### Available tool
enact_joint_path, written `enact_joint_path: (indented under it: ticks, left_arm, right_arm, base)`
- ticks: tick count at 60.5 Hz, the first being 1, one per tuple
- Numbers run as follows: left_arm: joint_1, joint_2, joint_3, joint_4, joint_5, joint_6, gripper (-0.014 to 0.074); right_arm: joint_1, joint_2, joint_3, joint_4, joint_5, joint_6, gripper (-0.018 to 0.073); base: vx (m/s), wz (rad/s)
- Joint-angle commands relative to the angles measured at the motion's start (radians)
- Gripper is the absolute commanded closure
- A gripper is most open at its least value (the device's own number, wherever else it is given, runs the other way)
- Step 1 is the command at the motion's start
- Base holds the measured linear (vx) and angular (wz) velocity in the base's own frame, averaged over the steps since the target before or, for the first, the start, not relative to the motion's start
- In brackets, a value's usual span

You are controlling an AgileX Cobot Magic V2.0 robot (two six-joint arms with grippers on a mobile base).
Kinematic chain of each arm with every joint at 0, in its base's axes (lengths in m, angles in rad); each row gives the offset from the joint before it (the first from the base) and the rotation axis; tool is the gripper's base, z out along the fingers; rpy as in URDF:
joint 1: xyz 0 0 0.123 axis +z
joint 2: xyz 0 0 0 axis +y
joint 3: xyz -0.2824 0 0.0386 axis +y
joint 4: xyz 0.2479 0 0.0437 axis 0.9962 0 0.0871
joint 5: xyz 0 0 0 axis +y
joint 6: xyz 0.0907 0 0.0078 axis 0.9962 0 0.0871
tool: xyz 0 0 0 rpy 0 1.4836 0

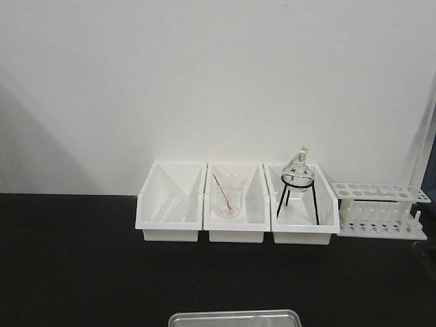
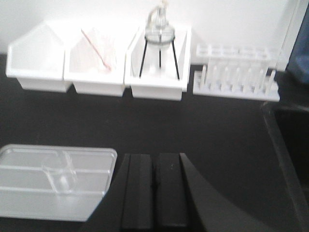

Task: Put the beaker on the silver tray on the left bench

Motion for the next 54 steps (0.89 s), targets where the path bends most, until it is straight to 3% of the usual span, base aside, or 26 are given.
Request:
enact_joint_path:
  ticks: [1,15,22,29,41,48,54]
  left_arm:
    - [-0.008,-0.007,0.020,-0.003,-0.075,-0.002,0.0595]
    - [-0.008,-0.007,0.020,-0.003,-0.075,-0.002,0.0595]
    - [-0.008,-0.007,0.020,-0.003,-0.075,-0.002,0.0595]
    - [-0.008,-0.007,0.020,-0.003,-0.075,-0.002,0.0595]
    - [-0.008,-0.007,0.020,-0.003,-0.075,-0.002,0.0595]
    - [-0.008,-0.007,0.020,-0.003,-0.075,-0.002,0.0595]
    - [-0.008,-0.007,0.020,-0.003,-0.075,-0.002,0.0595]
  right_arm:
    - [-0.003,-0.039,-0.027,-0.019,-0.060,0.001,0.0571]
    - [-0.003,-0.075,-0.027,-0.013,-0.060,0.001,0.0571]
    - [-0.003,-0.075,-0.027,0.129,-0.062,-0.010,0.0571]
    - [-0.014,-0.075,-0.003,0.220,-0.070,-0.139,0.0571]
    - [-0.179,-0.120,0.236,0.373,-0.293,-0.315,0.0571]
    - [-0.253,-0.221,0.395,0.373,-0.425,-0.320,0.0571]
    - [-0.285,-0.339,0.509,0.371,-0.451,-0.320,0.0571]
  base:
    - [0.00,0.00]
    - [0.00,0.00]
    - [0.00,0.00]
    - [0.00,0.00]
    - [0.00,0.00]
    - [0.00,0.00]
    - [0.00,0.00]
